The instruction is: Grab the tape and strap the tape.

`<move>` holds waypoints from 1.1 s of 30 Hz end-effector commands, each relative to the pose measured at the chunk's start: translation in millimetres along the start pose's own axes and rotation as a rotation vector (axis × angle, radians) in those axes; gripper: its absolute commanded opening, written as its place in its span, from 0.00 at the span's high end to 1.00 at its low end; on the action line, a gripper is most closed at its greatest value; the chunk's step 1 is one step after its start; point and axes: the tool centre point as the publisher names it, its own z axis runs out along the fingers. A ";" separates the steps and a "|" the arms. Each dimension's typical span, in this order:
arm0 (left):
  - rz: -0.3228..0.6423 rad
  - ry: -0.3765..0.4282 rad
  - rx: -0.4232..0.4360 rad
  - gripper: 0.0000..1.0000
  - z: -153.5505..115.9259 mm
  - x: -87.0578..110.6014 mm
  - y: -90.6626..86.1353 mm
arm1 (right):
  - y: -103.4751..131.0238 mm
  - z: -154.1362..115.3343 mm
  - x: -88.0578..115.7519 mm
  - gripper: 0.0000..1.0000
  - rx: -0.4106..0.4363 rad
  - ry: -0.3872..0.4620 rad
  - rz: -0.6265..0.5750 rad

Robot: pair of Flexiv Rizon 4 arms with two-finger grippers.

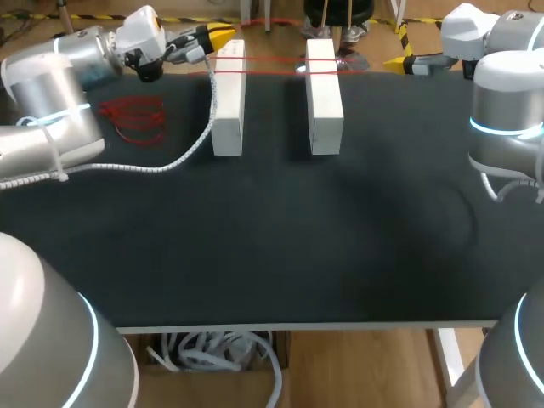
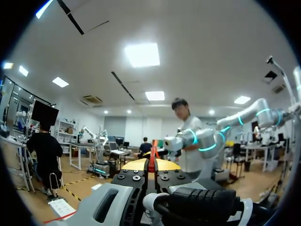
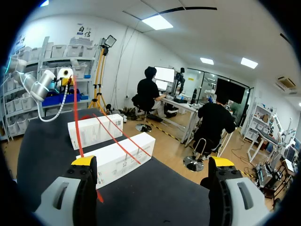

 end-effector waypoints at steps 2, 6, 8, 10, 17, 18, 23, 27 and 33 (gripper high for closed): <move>0.000 -0.021 0.014 1.00 12.6 3.7 -0.8 | -0.1 -0.2 0.0 0.00 -0.001 0.001 0.000; 0.001 -0.025 0.027 1.00 20.3 7.3 -2.3 | -0.1 -0.2 0.0 0.00 -0.001 0.001 0.000; 0.001 -0.035 0.039 1.00 25.9 9.0 -4.4 | -0.1 -0.2 0.0 0.00 -0.001 0.001 0.000; 0.005 -0.040 0.049 1.00 29.7 10.2 -6.0 | -0.1 -0.2 0.0 0.00 -0.001 0.001 0.000; 0.018 -0.036 0.065 1.00 42.5 14.7 -6.4 | -0.1 -0.2 0.0 0.00 -0.001 0.001 0.000; 0.021 -0.035 0.068 1.00 44.1 15.1 -6.7 | -0.1 -0.2 0.0 0.00 -0.001 0.001 0.000; 0.032 -0.048 0.072 1.00 48.5 15.0 -7.1 | -0.1 -0.2 0.0 0.00 -0.001 0.001 0.000; 0.033 -0.051 0.075 1.00 48.6 14.8 -7.2 | -0.1 -0.2 0.0 0.00 -0.001 0.001 0.000; 0.033 -0.051 0.075 1.00 48.6 14.8 -7.2 | -0.1 -0.2 0.0 0.00 -0.001 0.001 0.000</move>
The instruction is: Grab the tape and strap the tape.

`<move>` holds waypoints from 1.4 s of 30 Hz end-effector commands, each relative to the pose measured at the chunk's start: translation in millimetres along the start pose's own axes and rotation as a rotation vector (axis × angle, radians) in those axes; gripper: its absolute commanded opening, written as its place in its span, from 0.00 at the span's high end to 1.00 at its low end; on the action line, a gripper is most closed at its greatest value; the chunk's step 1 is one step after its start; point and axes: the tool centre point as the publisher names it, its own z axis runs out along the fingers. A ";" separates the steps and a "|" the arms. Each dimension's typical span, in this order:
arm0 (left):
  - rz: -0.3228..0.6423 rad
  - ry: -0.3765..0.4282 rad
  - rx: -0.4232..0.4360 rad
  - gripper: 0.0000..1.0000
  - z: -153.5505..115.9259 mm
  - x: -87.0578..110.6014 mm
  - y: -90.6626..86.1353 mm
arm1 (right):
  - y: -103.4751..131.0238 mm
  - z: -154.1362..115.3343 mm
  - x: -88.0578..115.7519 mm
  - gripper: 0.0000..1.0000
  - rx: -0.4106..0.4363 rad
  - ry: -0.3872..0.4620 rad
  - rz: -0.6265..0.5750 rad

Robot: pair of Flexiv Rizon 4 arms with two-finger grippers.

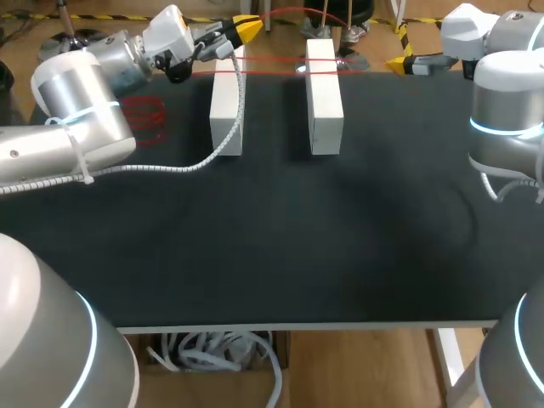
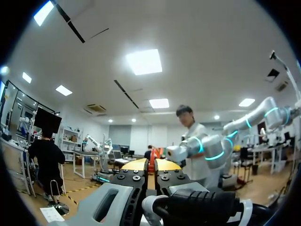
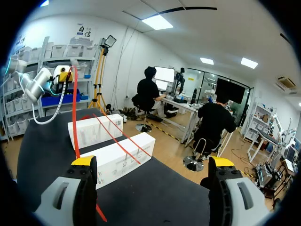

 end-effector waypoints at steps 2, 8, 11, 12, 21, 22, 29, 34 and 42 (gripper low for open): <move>0.001 -0.002 0.000 1.00 0.6 -0.1 0.2 | -0.1 -0.2 0.0 0.00 -0.001 0.001 0.000; 0.001 -0.002 0.000 1.00 0.6 -0.1 0.2 | -0.1 -0.2 0.0 0.00 -0.001 0.001 0.000; 0.001 -0.002 0.000 1.00 0.6 -0.1 0.2 | -0.1 -0.2 0.0 0.00 -0.001 0.001 0.000; 0.001 -0.002 0.000 1.00 0.6 -0.1 0.2 | -0.1 -0.2 0.0 0.00 -0.001 0.001 0.000; 0.001 -0.002 0.000 1.00 0.6 -0.1 0.2 | -0.1 -0.2 0.0 0.00 -0.001 0.001 0.000; 0.001 -0.002 0.000 1.00 0.6 -0.1 0.2 | -0.1 -0.2 0.0 0.00 -0.001 0.001 0.000; 0.001 -0.002 0.000 1.00 0.6 -0.1 0.2 | -0.1 -0.2 0.0 0.00 -0.001 0.001 0.000; 0.001 -0.002 0.000 1.00 0.6 -0.1 0.2 | 1.7 -0.4 0.0 0.00 -0.006 -0.017 -0.003; 0.001 -0.002 0.000 1.00 0.6 -0.1 0.2 | 1.5 -7.1 -10.6 0.00 -0.011 -0.220 0.005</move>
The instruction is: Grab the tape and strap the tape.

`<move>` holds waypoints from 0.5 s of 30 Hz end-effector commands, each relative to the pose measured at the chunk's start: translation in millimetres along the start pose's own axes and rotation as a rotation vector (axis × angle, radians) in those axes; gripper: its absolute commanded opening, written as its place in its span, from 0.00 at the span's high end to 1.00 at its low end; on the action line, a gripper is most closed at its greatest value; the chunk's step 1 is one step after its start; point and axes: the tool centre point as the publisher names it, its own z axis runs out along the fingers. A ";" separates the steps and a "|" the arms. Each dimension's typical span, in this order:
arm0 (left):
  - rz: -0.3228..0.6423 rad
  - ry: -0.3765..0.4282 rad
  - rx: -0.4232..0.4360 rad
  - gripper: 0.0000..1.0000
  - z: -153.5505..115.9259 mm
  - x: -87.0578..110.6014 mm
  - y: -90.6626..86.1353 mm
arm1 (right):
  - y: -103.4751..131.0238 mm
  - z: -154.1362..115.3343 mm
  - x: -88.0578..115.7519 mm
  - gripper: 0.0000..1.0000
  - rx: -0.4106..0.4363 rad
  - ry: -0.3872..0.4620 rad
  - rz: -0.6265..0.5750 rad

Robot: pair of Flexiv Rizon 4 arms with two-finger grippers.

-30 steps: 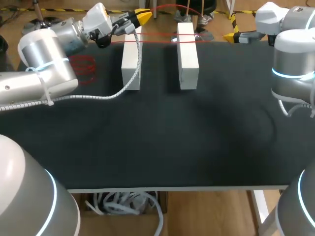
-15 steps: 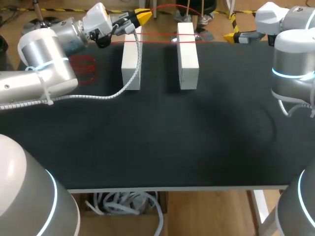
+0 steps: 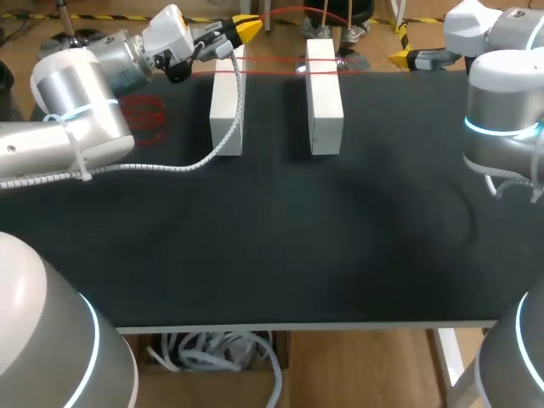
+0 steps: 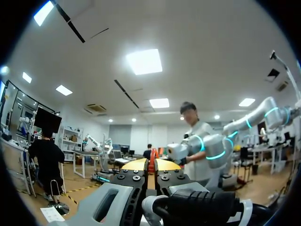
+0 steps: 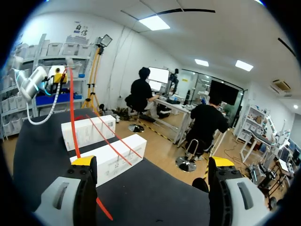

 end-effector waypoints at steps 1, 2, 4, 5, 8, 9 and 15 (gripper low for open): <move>0.001 -0.001 0.003 1.00 0.4 0.2 0.6 | -7.9 0.2 5.8 0.00 -0.010 -0.151 0.018; 0.001 -0.001 0.003 1.00 0.4 0.2 0.6 | -9.3 -0.5 5.1 0.00 0.000 -0.166 0.015; 0.001 -0.001 0.003 1.00 0.4 0.2 0.6 | -10.6 -1.3 5.5 0.00 -0.012 -0.177 0.017; 0.001 -0.001 0.003 1.00 0.4 0.2 0.6 | -10.9 -1.8 5.8 0.00 -0.010 -0.181 0.014; 0.001 -0.001 0.003 1.00 0.4 0.2 0.6 | -11.7 -2.7 5.5 0.00 -0.030 -0.200 0.016; 0.001 -0.001 0.003 1.00 0.4 0.2 0.6 | -12.0 -2.8 4.8 0.00 -0.048 -0.213 0.019; 0.001 -0.001 0.003 1.00 0.4 0.2 0.6 | -5.8 -6.2 4.1 0.00 -0.126 -0.294 0.000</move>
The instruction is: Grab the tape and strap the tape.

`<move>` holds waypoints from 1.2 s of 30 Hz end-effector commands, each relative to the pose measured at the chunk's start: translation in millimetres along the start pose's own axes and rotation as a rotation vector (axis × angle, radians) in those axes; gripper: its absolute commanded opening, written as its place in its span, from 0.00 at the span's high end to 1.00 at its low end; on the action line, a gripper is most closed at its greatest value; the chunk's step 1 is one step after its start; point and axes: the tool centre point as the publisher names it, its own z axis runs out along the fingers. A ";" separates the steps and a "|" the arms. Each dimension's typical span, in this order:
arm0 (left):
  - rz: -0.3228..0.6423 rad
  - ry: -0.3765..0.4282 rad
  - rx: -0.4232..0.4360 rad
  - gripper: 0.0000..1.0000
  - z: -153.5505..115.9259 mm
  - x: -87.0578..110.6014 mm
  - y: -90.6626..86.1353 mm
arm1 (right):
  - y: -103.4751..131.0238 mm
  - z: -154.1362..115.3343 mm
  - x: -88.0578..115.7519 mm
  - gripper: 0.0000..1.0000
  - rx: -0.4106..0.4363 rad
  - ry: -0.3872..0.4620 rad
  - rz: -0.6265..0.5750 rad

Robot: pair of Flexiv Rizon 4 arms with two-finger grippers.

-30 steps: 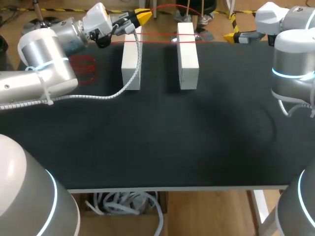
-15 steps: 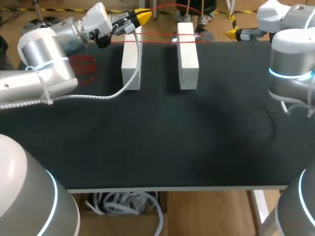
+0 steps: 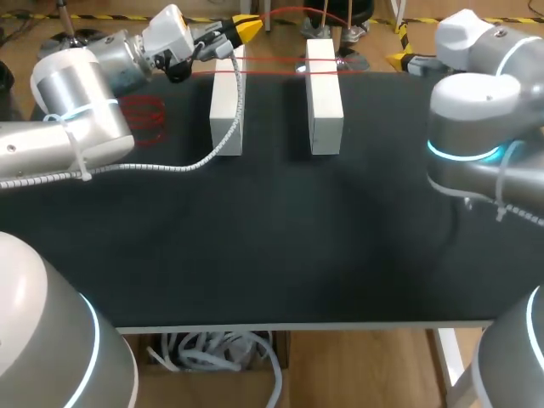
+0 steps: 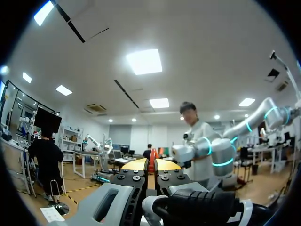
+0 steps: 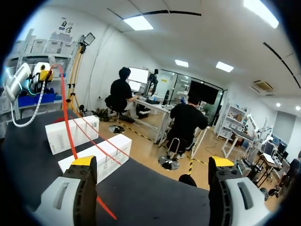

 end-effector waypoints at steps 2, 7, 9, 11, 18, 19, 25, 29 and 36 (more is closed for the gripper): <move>0.001 -0.001 0.003 1.00 0.2 0.2 0.6 | 0.0 -0.8 6.8 0.00 -0.138 -0.123 0.003; 0.001 -0.001 0.003 1.00 0.2 0.2 0.6 | 3.7 -0.8 8.8 0.00 -0.194 -0.163 0.041; 0.001 -0.001 0.003 1.00 0.2 0.2 0.6 | 4.6 -1.0 9.4 0.00 -0.201 -0.182 0.050; 0.001 -0.001 0.003 1.00 0.2 0.2 0.6 | 5.4 -2.0 9.8 0.00 -0.212 -0.187 0.077; 0.001 -0.001 0.003 1.00 0.2 0.2 0.6 | 16.2 -8.9 11.3 0.00 -0.244 -0.189 0.276; 0.001 -0.001 0.003 1.00 0.2 0.2 0.6 | 18.3 -9.3 10.4 0.00 -0.206 -0.184 0.309; 0.001 -0.001 0.003 1.00 0.2 0.2 0.6 | 18.3 -9.3 10.4 0.00 -0.206 -0.184 0.309; 0.001 -0.001 0.003 1.00 0.2 0.2 0.6 | 18.3 -9.3 10.4 0.00 -0.206 -0.184 0.309; 0.001 -0.001 0.003 1.00 0.2 0.2 0.6 | 19.1 -9.0 11.7 0.00 -0.207 -0.186 0.321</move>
